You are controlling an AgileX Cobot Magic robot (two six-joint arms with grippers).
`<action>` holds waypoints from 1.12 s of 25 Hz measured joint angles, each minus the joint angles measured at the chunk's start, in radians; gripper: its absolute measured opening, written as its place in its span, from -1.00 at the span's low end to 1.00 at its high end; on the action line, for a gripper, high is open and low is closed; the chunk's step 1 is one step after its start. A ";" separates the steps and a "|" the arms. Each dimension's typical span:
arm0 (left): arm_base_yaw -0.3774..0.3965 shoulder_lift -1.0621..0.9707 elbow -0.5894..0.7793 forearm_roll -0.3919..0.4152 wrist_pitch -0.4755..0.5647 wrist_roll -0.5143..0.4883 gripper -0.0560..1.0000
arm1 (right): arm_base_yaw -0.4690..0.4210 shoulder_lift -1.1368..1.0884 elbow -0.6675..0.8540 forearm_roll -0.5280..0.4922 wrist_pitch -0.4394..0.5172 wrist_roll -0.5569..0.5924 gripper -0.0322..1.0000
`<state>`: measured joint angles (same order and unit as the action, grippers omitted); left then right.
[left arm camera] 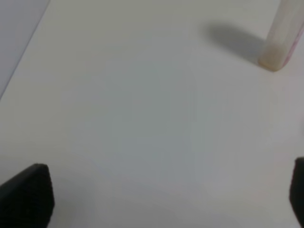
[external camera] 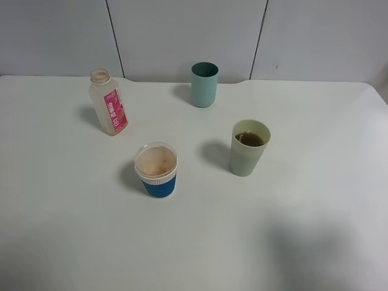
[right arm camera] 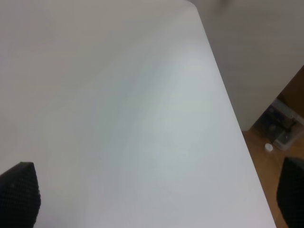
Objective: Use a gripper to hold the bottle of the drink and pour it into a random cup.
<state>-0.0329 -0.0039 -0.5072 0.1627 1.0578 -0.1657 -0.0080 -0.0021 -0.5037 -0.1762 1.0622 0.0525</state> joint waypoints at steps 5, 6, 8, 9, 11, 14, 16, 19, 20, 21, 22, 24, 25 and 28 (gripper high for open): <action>0.000 0.000 0.000 0.000 0.000 0.001 0.96 | 0.000 0.000 0.000 0.000 0.000 0.000 0.99; 0.000 0.000 0.000 0.000 0.000 0.001 0.96 | 0.000 0.000 0.000 0.000 0.000 0.000 0.99; 0.000 0.000 0.000 0.000 0.000 0.001 0.96 | 0.000 0.000 0.000 0.000 0.000 0.000 0.99; 0.000 0.000 0.000 0.000 0.000 0.001 0.96 | 0.000 0.000 0.000 0.000 0.000 0.000 0.99; 0.000 0.000 0.000 0.000 0.000 0.001 0.96 | 0.000 0.000 0.000 0.000 0.000 0.000 0.99; 0.000 0.000 0.000 0.000 0.000 0.001 0.96 | 0.000 0.000 0.000 0.000 0.000 0.000 0.99; 0.000 0.000 0.000 0.000 0.000 0.001 0.96 | 0.000 0.000 0.000 0.000 0.000 0.000 0.99; 0.000 0.000 0.000 0.000 0.000 0.001 0.96 | 0.000 0.000 0.000 0.000 0.000 0.000 0.99; 0.000 0.000 0.000 0.000 0.000 0.001 0.96 | 0.000 0.000 0.000 0.000 0.000 0.000 0.99; 0.000 0.000 0.000 0.000 0.000 0.001 0.96 | 0.000 0.000 0.000 0.000 0.000 0.000 0.99; 0.000 0.000 0.000 0.000 0.000 0.001 0.96 | 0.000 0.000 0.000 0.000 0.000 0.000 0.99; 0.000 0.000 0.000 0.001 0.000 0.001 0.96 | 0.000 0.000 0.000 0.000 0.000 0.000 0.99; 0.000 0.000 0.000 0.001 0.000 0.001 0.96 | 0.000 0.000 0.000 0.000 0.000 0.000 0.99; 0.000 0.000 0.000 0.001 0.000 0.001 0.96 | 0.000 0.000 0.000 0.000 0.000 0.000 0.99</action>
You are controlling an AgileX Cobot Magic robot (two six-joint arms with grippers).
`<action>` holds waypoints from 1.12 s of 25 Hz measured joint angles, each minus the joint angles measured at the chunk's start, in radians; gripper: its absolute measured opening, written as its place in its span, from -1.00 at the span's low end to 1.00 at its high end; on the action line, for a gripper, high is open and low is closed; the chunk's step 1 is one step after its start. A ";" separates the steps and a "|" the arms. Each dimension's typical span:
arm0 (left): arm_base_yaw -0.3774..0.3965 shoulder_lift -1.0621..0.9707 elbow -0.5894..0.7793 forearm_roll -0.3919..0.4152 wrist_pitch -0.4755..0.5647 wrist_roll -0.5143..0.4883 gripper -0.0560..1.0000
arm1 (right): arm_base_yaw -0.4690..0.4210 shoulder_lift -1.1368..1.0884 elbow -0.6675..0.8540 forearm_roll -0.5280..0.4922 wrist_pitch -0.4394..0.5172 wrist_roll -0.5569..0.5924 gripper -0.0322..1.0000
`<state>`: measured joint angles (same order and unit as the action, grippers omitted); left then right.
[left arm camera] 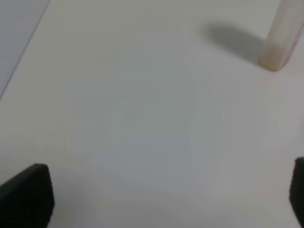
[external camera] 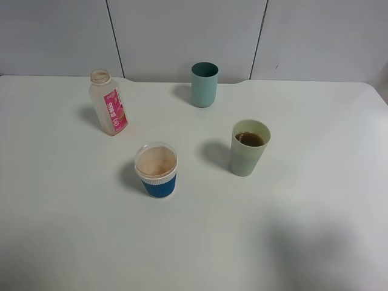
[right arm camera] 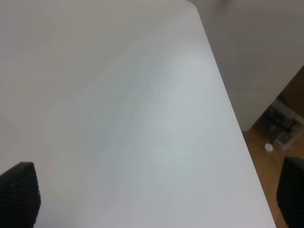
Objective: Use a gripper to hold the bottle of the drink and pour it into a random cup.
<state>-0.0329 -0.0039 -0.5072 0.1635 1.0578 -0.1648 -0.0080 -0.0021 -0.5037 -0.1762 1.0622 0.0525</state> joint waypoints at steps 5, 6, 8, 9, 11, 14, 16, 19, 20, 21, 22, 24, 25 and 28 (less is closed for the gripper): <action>0.000 0.000 0.000 0.000 0.000 0.000 0.96 | 0.000 0.000 0.000 0.000 0.000 0.000 0.99; 0.000 0.000 0.000 0.000 0.000 0.000 0.96 | 0.000 0.000 0.000 0.000 0.000 0.000 0.99; 0.000 0.000 0.000 0.000 0.000 0.000 0.96 | 0.000 0.000 0.000 0.000 0.000 0.000 0.99; 0.000 0.000 0.000 0.000 0.000 0.000 0.96 | 0.000 0.000 0.000 0.000 0.000 0.000 0.99; 0.000 0.000 0.000 0.000 0.000 0.000 0.96 | 0.000 0.000 0.000 0.000 0.000 0.000 0.99; 0.000 0.000 0.000 0.000 0.000 0.000 0.96 | 0.000 0.000 0.000 0.000 0.000 0.000 0.99; 0.000 0.000 0.000 0.000 0.000 0.000 0.96 | 0.000 0.000 0.000 0.000 0.000 0.000 0.99; 0.000 0.000 0.000 0.000 0.000 0.000 0.96 | 0.000 0.000 0.000 0.000 0.000 0.000 0.99; 0.000 0.000 0.000 0.000 0.000 0.000 0.96 | 0.000 0.000 0.000 0.000 0.000 0.000 0.99; 0.000 0.000 0.000 0.000 0.000 0.000 0.96 | 0.000 0.000 0.000 0.000 0.000 0.000 0.99; 0.000 0.000 0.000 0.000 0.000 0.000 0.96 | 0.000 0.000 0.000 0.000 0.000 0.000 0.99; 0.000 0.000 0.000 0.000 0.000 0.000 0.96 | 0.000 0.000 0.000 0.000 0.000 0.000 0.99; 0.000 0.000 0.000 0.000 0.000 0.000 0.96 | 0.000 0.000 0.000 0.000 0.000 0.000 0.99; 0.000 0.000 0.000 0.000 0.000 0.000 0.96 | 0.000 0.000 0.000 0.000 0.000 0.000 0.99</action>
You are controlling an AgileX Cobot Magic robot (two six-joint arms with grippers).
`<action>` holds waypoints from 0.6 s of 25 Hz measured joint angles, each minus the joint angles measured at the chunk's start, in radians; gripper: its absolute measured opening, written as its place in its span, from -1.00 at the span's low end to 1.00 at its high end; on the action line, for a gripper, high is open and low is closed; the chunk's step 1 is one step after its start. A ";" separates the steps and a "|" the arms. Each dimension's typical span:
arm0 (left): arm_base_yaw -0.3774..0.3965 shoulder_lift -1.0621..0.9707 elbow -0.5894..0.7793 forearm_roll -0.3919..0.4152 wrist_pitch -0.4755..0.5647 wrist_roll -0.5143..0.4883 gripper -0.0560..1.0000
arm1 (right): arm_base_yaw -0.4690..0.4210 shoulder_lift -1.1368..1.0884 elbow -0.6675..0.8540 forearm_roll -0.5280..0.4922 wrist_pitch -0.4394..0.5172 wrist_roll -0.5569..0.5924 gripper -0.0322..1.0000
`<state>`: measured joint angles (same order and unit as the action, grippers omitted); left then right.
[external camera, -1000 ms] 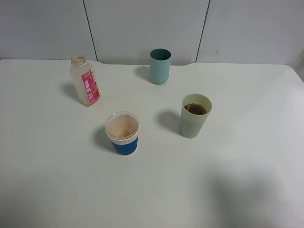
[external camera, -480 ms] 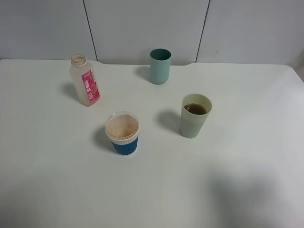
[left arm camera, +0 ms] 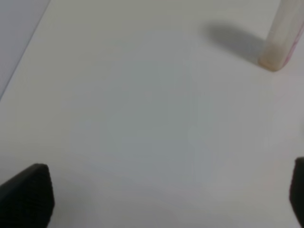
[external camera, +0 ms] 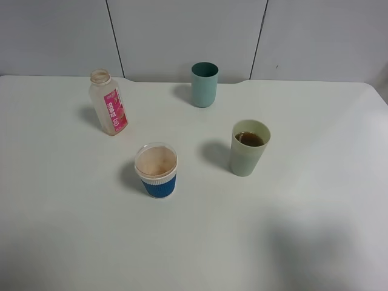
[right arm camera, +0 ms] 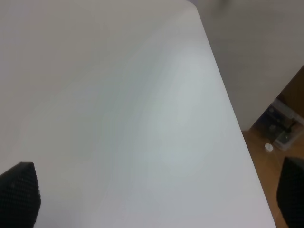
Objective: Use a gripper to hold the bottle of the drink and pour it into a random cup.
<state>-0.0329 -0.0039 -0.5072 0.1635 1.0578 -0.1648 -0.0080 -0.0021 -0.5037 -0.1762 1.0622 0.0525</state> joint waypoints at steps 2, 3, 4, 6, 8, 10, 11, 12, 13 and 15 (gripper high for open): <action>0.000 0.000 0.000 0.000 0.000 0.000 0.96 | 0.000 0.000 0.000 0.000 0.000 0.000 0.99; 0.000 0.000 0.000 0.000 0.000 0.000 0.96 | 0.000 0.000 0.000 0.000 0.000 0.000 0.99; 0.000 0.000 0.000 0.000 0.000 0.000 0.96 | 0.000 0.000 0.000 0.000 0.000 0.000 0.99; 0.000 0.000 0.000 0.000 0.000 0.000 0.96 | 0.000 0.000 0.000 0.000 0.000 0.000 0.99; 0.000 0.000 0.000 0.000 0.000 0.000 0.96 | 0.000 0.000 0.000 0.000 0.000 0.000 0.99; 0.000 0.000 0.000 0.000 0.000 0.000 0.96 | 0.000 0.000 0.000 0.000 0.000 0.000 0.99; 0.000 0.000 0.000 0.000 0.000 0.000 0.96 | 0.000 0.000 0.000 0.000 0.000 0.000 0.99; 0.000 0.000 0.000 0.000 0.000 0.000 0.96 | 0.000 0.000 0.000 0.000 0.000 0.000 0.99; 0.000 0.000 0.000 0.000 0.000 0.000 0.96 | 0.000 0.000 0.000 0.000 0.000 0.000 0.99; 0.000 0.000 0.000 0.000 0.000 0.000 0.96 | 0.000 0.000 0.000 0.000 0.000 0.000 0.99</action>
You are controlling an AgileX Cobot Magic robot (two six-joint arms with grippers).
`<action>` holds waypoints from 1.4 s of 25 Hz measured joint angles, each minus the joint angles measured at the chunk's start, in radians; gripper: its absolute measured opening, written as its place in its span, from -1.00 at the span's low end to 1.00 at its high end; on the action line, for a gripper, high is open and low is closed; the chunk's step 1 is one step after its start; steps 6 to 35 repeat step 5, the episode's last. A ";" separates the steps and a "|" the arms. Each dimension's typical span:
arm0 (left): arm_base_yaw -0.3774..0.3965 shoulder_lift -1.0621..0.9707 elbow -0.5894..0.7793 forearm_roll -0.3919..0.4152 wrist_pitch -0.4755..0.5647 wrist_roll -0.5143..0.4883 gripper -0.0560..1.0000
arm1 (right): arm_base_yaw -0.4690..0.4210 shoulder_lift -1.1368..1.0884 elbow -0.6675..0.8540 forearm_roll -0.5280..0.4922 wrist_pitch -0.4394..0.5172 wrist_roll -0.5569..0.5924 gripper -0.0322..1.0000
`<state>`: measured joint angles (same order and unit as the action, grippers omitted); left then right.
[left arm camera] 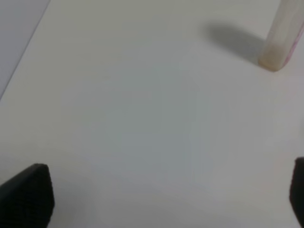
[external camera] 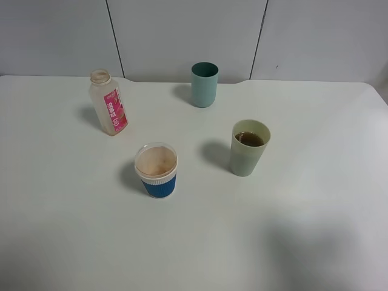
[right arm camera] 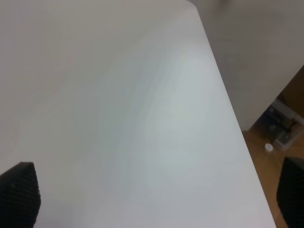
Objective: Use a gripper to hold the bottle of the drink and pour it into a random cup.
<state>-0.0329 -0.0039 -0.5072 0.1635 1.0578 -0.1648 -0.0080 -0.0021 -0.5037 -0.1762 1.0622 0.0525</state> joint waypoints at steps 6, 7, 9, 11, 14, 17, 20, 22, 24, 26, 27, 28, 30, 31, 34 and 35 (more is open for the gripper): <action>0.000 0.000 0.000 0.000 0.000 0.000 0.96 | 0.000 0.000 0.000 0.000 0.000 0.000 0.99; 0.000 0.000 0.000 0.000 0.000 0.000 0.96 | 0.000 0.000 0.000 0.000 0.000 0.000 0.99; 0.000 0.000 0.000 0.000 0.000 0.000 0.96 | 0.000 0.000 0.000 0.000 0.000 0.000 0.99; 0.000 0.000 0.000 0.000 0.000 0.000 0.96 | 0.000 0.000 0.000 0.000 0.000 0.000 0.99; 0.000 0.000 0.000 0.000 0.000 0.000 0.96 | 0.000 0.000 0.000 0.000 0.000 0.000 0.99; 0.000 0.000 0.000 0.000 0.000 0.000 0.96 | 0.000 0.000 0.000 0.000 0.000 0.000 0.99; 0.000 0.000 0.000 0.000 0.000 0.000 0.96 | 0.000 0.000 0.000 0.000 0.000 0.000 0.99; 0.000 0.000 0.000 0.000 0.000 0.000 0.96 | 0.000 0.000 0.000 0.000 0.000 0.000 0.99; 0.000 0.000 0.000 0.000 0.000 0.000 0.96 | 0.000 0.000 0.000 0.000 0.000 0.000 0.99; 0.000 0.000 0.000 0.000 0.000 0.000 0.96 | 0.000 0.000 0.000 0.000 0.000 0.000 0.99; 0.000 0.000 0.000 0.000 0.000 0.000 0.96 | 0.000 0.000 0.000 0.000 0.000 0.000 0.99; 0.000 0.000 0.000 0.000 0.000 0.000 0.96 | 0.000 0.000 0.000 0.000 0.000 0.000 0.99; 0.000 0.000 0.000 0.000 0.000 0.000 0.96 | 0.000 0.000 0.000 0.000 0.000 0.000 0.99; 0.000 0.000 0.000 0.000 0.000 0.000 0.96 | 0.000 0.000 0.000 0.000 0.000 0.000 0.99; 0.000 0.000 0.000 0.000 0.000 0.000 0.96 | 0.000 0.000 0.000 0.000 0.000 0.000 0.99; 0.000 0.000 0.000 0.000 0.000 0.000 0.96 | 0.000 0.000 0.000 0.000 0.000 0.000 0.99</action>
